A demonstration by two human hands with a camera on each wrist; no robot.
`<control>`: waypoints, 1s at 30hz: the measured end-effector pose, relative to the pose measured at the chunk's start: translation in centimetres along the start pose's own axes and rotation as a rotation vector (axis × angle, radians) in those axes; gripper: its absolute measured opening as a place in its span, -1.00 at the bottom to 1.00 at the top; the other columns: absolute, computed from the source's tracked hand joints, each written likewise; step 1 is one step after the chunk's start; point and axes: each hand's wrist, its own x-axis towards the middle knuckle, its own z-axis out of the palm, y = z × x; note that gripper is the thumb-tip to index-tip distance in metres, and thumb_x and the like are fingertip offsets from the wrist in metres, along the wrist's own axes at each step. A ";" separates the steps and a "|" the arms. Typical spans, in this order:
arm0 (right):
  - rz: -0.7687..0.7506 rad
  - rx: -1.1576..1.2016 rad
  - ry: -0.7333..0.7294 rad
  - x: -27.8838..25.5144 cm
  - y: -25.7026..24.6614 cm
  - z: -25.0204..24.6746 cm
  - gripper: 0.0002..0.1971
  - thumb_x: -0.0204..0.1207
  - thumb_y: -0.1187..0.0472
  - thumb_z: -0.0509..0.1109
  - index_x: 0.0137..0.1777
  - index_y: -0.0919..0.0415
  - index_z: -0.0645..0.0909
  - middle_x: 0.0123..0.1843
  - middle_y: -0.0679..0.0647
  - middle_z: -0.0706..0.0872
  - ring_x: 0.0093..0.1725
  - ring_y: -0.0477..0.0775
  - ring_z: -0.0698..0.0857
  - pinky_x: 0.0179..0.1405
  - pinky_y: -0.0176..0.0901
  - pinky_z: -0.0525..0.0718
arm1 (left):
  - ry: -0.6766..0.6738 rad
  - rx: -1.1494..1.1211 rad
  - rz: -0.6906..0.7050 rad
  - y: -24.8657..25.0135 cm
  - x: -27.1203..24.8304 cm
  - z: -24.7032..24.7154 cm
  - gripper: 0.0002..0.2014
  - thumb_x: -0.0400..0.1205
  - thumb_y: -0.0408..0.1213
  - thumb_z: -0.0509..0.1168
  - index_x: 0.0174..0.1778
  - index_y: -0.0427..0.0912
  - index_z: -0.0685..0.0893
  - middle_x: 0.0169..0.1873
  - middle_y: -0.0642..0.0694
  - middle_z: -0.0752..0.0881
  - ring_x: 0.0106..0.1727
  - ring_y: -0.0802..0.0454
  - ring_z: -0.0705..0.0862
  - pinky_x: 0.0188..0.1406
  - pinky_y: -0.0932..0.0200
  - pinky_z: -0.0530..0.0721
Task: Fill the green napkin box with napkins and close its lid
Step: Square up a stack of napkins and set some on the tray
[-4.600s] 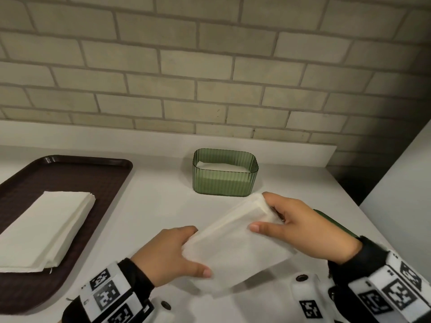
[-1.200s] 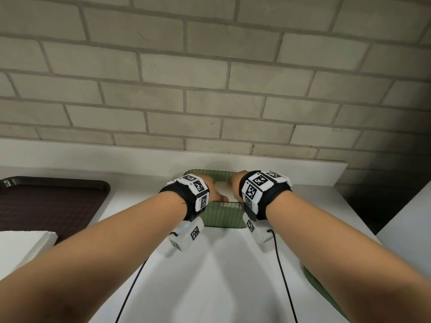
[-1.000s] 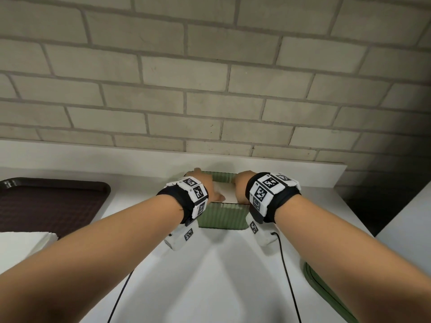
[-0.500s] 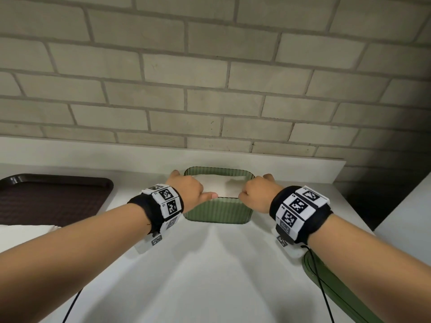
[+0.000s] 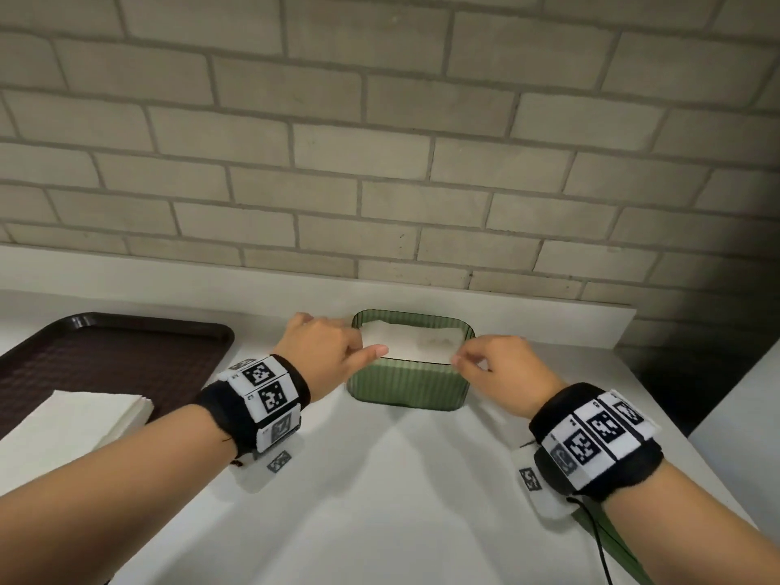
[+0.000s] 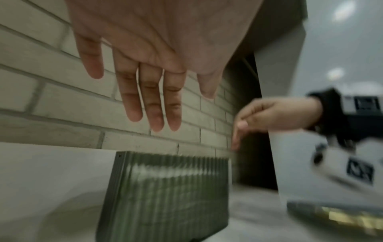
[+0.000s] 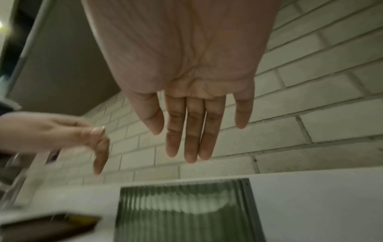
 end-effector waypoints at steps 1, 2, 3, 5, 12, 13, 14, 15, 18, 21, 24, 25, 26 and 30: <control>0.014 0.106 0.021 -0.8 -0.2 0.0 -0.75 0.63 0.02 0.23 -0.07 0.07 0.72 -0.12 -0.04 0.77 -0.10 -0.07 0.70 0.08 -0.33 0.54 | 0.002 -0.064 -0.035 -0.2 -1.3 -0.2 -0.35 0.49 0.45 -0.23 -0.24 0.07 0.62 -0.25 0.13 0.65 -0.14 0.12 0.58 0.22 0.08 0.35; 0.023 0.187 0.044 -1.6 -0.6 0.0 -0.80 0.61 0.05 0.28 -0.08 0.05 0.72 -0.13 -0.07 0.78 -0.13 -0.18 0.69 -0.07 -0.48 0.53 | 0.020 -0.142 -0.069 -0.5 -2.6 -0.6 -0.34 0.41 0.48 -0.27 -0.27 0.10 0.59 -0.27 0.15 0.65 -0.16 0.14 0.58 0.16 0.11 0.38; 0.028 0.244 0.064 -2.3 -1.0 0.2 -0.83 0.60 0.07 0.32 -0.09 0.04 0.73 -0.16 -0.11 0.78 -0.18 -0.28 0.67 -0.18 -0.57 0.51 | 0.044 -0.245 -0.115 -0.8 -4.0 -0.7 -0.37 0.38 0.48 -0.24 -0.31 0.13 0.56 -0.30 0.16 0.65 -0.18 0.16 0.59 0.08 0.16 0.42; 0.030 0.356 0.083 -3.4 -2.1 0.8 -0.86 0.57 0.09 0.36 -0.14 0.05 0.73 -0.23 -0.17 0.77 -0.23 -0.38 0.64 -0.23 -0.63 0.50 | 0.086 -0.527 -0.238 -1.4 -6.6 -0.8 -0.56 0.49 0.39 0.07 -0.33 0.11 0.59 -0.35 0.16 0.67 -0.20 0.19 0.64 -0.11 0.36 0.50; -0.087 0.525 0.001 -4.4 -7.9 4.2 -0.89 0.54 0.15 0.41 -0.17 -0.06 0.74 -0.26 -0.21 0.76 -0.20 -0.30 0.67 -0.21 -0.59 0.53 | 0.271 -1.146 -0.490 -3.4 -14.1 -0.7 -0.90 0.45 -0.16 0.37 -0.38 0.08 0.74 -0.30 0.11 0.80 -0.17 0.11 0.72 -0.03 0.25 0.64; -0.104 0.534 -0.011 -4.4 -8.7 4.6 -0.89 0.54 0.14 0.41 -0.16 -0.05 0.74 -0.25 -0.20 0.76 -0.19 -0.28 0.68 -0.20 -0.58 0.54 | 0.288 -1.165 -0.509 -3.8 -15.2 -0.6 -0.89 0.48 -0.18 0.38 -0.36 0.07 0.73 -0.31 0.13 0.80 -0.19 0.14 0.71 -0.05 0.27 0.62; -0.115 0.550 -0.021 -4.5 -9.6 5.0 -0.90 0.53 0.15 0.41 -0.16 -0.03 0.75 -0.26 -0.20 0.76 -0.20 -0.27 0.67 -0.21 -0.57 0.55 | 0.312 -1.190 -0.527 -4.1 -16.4 -0.7 -0.88 0.53 -0.22 0.38 -0.32 0.04 0.72 -0.33 0.13 0.79 -0.22 0.17 0.71 -0.08 0.28 0.58; -0.124 0.568 -0.029 -4.5 -10.4 5.4 -0.90 0.53 0.16 0.42 -0.16 -0.02 0.76 -0.27 -0.21 0.76 -0.22 -0.27 0.67 -0.22 -0.56 0.55 | 0.336 -1.214 -0.548 -4.4 -17.4 -0.7 -0.90 0.55 -0.24 0.38 -0.28 0.00 0.71 -0.34 0.12 0.79 -0.27 0.21 0.70 -0.10 0.29 0.56; -0.157 0.592 -0.078 -4.5 -12.5 6.6 -0.88 0.53 0.19 0.42 -0.19 0.01 0.75 -0.23 -0.22 0.76 -0.24 -0.26 0.67 -0.23 -0.55 0.55 | 0.391 -1.292 -0.622 -5.8 -20.9 -1.0 -0.79 0.37 -0.03 0.41 -0.22 -0.08 0.72 -0.34 0.05 0.80 -0.36 0.26 0.68 -0.11 0.24 0.56; -0.184 0.583 -0.141 -4.1 -14.5 8.0 -0.88 0.53 0.22 0.42 -0.18 0.03 0.76 -0.28 -0.14 0.77 -0.27 -0.26 0.65 -0.24 -0.54 0.54 | 0.409 -1.239 -0.719 -8.0 -23.9 -0.8 -0.84 0.47 -0.09 0.43 -0.16 -0.09 0.72 -0.28 0.06 0.82 -0.31 0.22 0.70 -0.14 0.29 0.57; -0.201 0.534 -0.189 -3.2 -16.9 9.4 -0.86 0.50 0.25 0.41 -0.18 0.03 0.76 -0.27 -0.12 0.78 -0.26 -0.24 0.66 -0.23 -0.56 0.54 | 0.450 -1.175 -0.834 -10.1 -26.3 -0.3 -0.96 0.60 -0.21 0.35 -0.14 -0.04 0.71 -0.21 0.05 0.81 -0.24 0.16 0.72 -0.10 0.21 0.59; -0.208 0.510 -0.203 -2.8 -17.8 9.8 -0.85 0.49 0.26 0.40 -0.20 0.01 0.76 -0.27 -0.13 0.78 -0.26 -0.24 0.67 -0.24 -0.58 0.53 | 0.467 -1.161 -0.873 -10.8 -27.0 0.0 -0.94 0.61 -0.23 0.32 -0.13 -0.02 0.70 -0.19 0.03 0.81 -0.22 0.12 0.72 -0.11 0.20 0.59; -0.211 0.486 -0.215 -2.3 -18.7 10.3 -0.84 0.48 0.26 0.40 -0.22 -0.02 0.76 -0.28 -0.15 0.77 -0.26 -0.24 0.66 -0.25 -0.60 0.51 | 0.487 -1.156 -0.909 -11.5 -27.5 0.3 -0.95 0.61 -0.24 0.32 -0.11 -0.01 0.68 -0.14 0.01 0.79 -0.21 0.10 0.72 -0.13 0.19 0.59; -0.232 0.373 -0.257 0.4 -22.4 11.8 -0.84 0.47 0.22 0.42 -0.29 -0.01 0.74 -0.35 -0.24 0.71 -0.31 -0.34 0.62 -0.29 -0.66 0.47 | 0.532 -1.204 -1.010 -14.3 -29.1 1.2 -0.89 0.59 -0.20 0.36 -0.03 0.06 0.58 0.08 -0.06 0.70 -0.07 0.03 0.70 -0.21 0.20 0.61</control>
